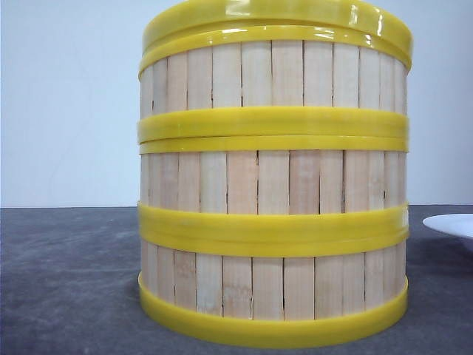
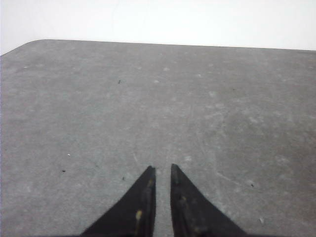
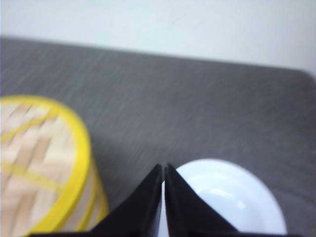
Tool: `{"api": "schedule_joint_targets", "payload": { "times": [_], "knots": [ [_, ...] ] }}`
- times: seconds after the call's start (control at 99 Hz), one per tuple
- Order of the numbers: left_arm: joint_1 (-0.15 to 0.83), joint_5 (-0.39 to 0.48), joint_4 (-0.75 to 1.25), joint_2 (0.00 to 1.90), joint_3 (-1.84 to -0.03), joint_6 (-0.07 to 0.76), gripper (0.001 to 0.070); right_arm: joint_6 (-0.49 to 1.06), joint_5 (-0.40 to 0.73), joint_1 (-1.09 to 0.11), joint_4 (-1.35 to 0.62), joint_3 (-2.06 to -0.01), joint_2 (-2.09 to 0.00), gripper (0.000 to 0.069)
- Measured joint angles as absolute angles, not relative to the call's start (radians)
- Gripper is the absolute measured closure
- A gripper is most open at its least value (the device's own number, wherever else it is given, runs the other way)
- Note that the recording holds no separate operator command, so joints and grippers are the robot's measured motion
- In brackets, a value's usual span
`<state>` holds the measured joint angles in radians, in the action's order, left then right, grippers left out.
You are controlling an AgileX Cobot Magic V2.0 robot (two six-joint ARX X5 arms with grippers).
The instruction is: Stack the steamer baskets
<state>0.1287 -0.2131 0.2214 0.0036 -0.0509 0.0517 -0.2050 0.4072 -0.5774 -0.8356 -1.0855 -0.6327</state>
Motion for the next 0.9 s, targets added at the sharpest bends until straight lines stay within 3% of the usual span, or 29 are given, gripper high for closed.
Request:
{"api": "schedule_joint_targets", "payload": {
  "times": [0.313,0.414,0.606,0.899],
  "knots": [
    [0.129,-0.213,0.221,0.004,-0.051,0.052,0.0682,0.002,0.070,-0.159,-0.579,-0.997,-0.581,0.0686],
    [0.129,-0.213,0.221,0.004,-0.051,0.051,0.0682,0.027,0.028,-0.064,-0.476,-0.899,-0.532,0.0686],
    [0.129,-0.213,0.221,0.004,-0.051,0.051,0.0682,0.038,0.027,0.008,-0.355,-0.653,-0.399,0.0686],
    [0.129,-0.213,0.221,0.004,-0.051,0.051,0.0682,0.032,0.026,0.022,-0.253,-0.269,-0.161,0.0686]
  ]
}}
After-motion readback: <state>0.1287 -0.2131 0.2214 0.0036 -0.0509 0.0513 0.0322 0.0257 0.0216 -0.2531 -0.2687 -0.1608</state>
